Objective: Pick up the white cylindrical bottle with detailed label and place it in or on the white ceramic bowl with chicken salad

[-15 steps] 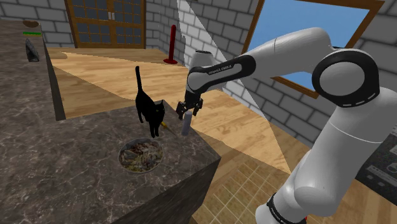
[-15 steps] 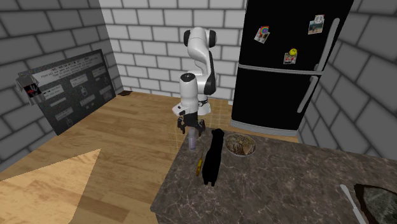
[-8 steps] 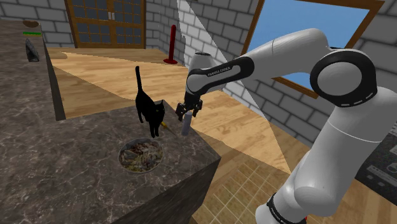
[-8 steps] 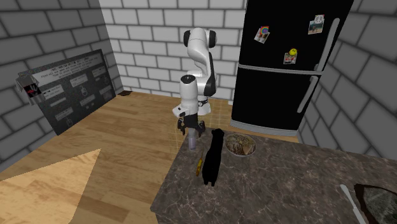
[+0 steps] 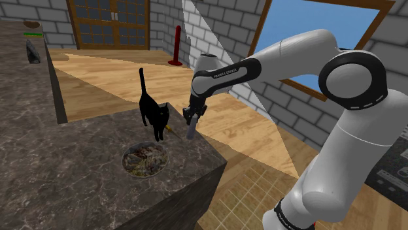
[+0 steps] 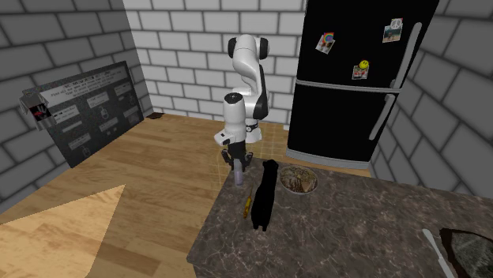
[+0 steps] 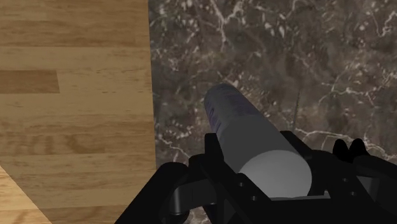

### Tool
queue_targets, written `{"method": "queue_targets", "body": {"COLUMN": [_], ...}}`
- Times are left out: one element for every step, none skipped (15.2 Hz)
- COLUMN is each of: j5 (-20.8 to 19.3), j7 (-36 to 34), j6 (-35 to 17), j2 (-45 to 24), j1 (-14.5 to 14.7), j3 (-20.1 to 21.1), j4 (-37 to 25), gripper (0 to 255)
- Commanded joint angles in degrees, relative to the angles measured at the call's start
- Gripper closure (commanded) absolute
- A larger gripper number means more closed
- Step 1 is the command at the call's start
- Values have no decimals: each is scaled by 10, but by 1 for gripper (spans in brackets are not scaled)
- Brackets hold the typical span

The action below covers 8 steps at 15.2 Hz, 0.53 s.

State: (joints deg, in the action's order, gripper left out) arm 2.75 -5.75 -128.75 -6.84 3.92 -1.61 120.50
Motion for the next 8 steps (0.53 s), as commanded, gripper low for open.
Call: {"method": "queue_targets", "body": {"j5": [0, 0, 0, 0, 0, -1, -1, -1], "j7": [0, 0, 0, 0, 0, -1, -1, -2], "j6": [0, 0, 0, 0, 7, 14, 21, 29], "j2": [0, 0, 0, 0, 4, 8, 11, 15], "j1": [0, 0, 0, 0, 0, 0, 0, 0], "j3": [0, 0, 0, 0, 0, 0, 0, 0], "j4": [0, 0, 0, 0, -3, -6, -10, -14], "gripper": [255, 255, 255, 255, 255, 255, 255, 255]}}
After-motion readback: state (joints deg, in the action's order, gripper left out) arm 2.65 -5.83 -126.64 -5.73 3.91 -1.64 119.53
